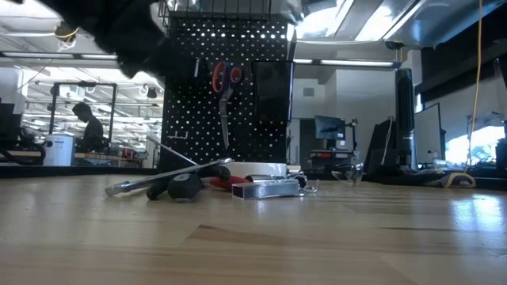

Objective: Hang tools onto peg board
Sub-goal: Put the black slip-joint pliers into the right black bin on the peg board, then put the silver wrench into the right black bin on the peg board

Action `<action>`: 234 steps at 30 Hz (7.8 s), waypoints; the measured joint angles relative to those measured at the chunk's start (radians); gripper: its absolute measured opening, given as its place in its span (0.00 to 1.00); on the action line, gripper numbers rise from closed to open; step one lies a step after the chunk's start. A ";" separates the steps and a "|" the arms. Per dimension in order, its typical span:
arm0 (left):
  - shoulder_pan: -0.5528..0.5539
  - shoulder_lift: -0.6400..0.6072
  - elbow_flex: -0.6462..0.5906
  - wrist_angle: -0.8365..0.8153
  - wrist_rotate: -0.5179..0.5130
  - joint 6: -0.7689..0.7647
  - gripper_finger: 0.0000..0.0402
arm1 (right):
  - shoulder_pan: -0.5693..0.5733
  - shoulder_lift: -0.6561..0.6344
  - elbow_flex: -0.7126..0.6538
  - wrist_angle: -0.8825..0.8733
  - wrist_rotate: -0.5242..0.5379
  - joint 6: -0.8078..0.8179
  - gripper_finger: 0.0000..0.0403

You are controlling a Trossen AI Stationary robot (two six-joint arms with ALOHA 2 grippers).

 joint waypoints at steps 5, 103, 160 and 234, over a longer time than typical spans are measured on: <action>-0.015 0.004 -0.038 0.045 -0.078 0.002 0.30 | -0.110 0.037 0.000 0.174 0.008 -0.067 0.12; -0.008 0.005 -0.037 0.052 -0.078 -0.029 0.30 | 0.175 -0.038 0.000 -0.390 0.065 0.196 0.37; -0.016 0.044 -0.037 -0.091 0.061 -0.176 0.30 | 0.183 0.557 -0.002 -0.555 -0.359 0.378 0.37; 0.015 0.372 0.169 -0.335 0.183 -0.246 0.30 | 0.225 0.576 -0.002 -0.593 -0.343 0.532 0.37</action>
